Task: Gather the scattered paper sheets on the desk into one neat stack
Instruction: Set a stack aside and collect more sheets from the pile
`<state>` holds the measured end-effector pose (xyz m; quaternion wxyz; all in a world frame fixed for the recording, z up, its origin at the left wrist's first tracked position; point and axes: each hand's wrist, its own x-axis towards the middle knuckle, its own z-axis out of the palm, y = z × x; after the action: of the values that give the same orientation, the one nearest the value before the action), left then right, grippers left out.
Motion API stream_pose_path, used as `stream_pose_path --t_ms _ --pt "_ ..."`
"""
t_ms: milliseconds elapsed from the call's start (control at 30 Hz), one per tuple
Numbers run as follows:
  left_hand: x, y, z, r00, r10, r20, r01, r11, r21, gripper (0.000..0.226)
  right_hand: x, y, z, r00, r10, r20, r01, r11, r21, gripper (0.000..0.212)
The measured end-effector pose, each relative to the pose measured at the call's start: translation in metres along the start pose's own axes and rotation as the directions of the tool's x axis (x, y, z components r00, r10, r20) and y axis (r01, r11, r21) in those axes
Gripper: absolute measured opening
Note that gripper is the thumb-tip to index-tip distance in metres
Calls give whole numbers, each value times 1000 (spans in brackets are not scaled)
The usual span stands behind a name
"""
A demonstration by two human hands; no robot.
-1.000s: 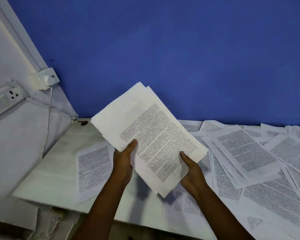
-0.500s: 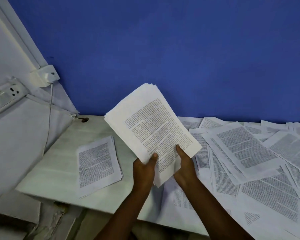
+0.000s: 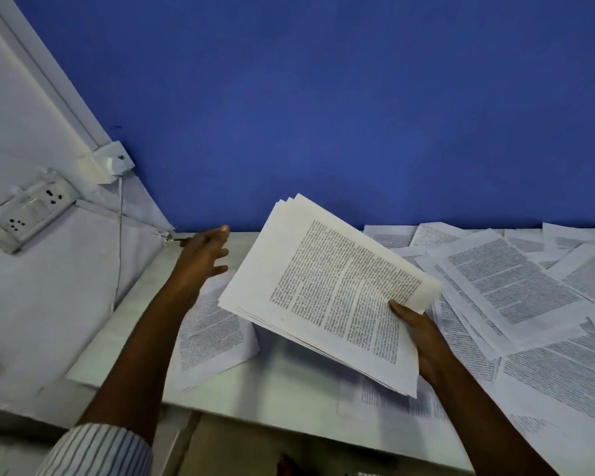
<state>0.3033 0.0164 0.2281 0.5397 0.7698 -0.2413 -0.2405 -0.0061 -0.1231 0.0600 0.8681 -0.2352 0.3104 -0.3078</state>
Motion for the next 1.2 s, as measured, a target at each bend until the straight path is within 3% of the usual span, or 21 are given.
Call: stream_pose_path --t_ms 100,167,233,333,400,467,533,567,633,733,867,933,1033,1133,1200 --pt "-11 20 26 965 -50 259 -51 928 368 69 1 3 8 998 39 43 -40 999 32 31" --pt "-17 26 45 918 -111 379 -125 829 546 53 3 6 12 995 75 61 -78 996 37 39" --pt "-13 30 55 909 -118 401 -150 804 576 39 4 7 9 994 92 63 -94 995 33 49" --pt "-7 36 56 905 -108 411 -156 815 558 35 1 8 3 995 81 55 -82 997 15 50" --pt "-6 36 52 885 -121 449 -108 886 451 24 -2 5 2 998 47 43 -48 999 9 43" --pt "-7 31 48 849 -119 515 84 992 91 27 -2 0 3 1000 -13 23 12 999 49 39" --pt "-6 17 46 845 -74 529 257 924 -282 44 2 -3 6 995 -97 -17 99 989 107 38" --pt "-6 8 48 845 -67 530 285 896 -341 55 4 -3 8 990 -139 -33 143 980 141 37" --pt "-12 -13 63 834 -103 542 293 915 -276 71 7 -2 12 979 -197 -52 203 960 192 38" --pt "-37 -45 95 820 -157 550 298 938 -176 61 8 9 18 981 -192 -42 196 964 178 47" --pt "-62 -89 115 910 -187 369 310 900 -308 47 1 30 14 994 -108 18 107 993 47 51" --pt "-64 -105 108 923 -194 333 307 892 -332 45 -6 29 4 999 -51 12 51 998 -40 49" --pt "-67 -116 83 909 -164 382 301 894 -333 45 -15 15 -17 999 46 5 -44 980 -196 51" --pt "-68 -123 55 884 -129 449 294 901 -319 52 -18 4 -25 983 150 101 -105 927 -361 74" --pt "-71 -132 43 866 -123 484 302 901 -312 56 -19 5 -15 958 223 180 -123 888 -443 72"
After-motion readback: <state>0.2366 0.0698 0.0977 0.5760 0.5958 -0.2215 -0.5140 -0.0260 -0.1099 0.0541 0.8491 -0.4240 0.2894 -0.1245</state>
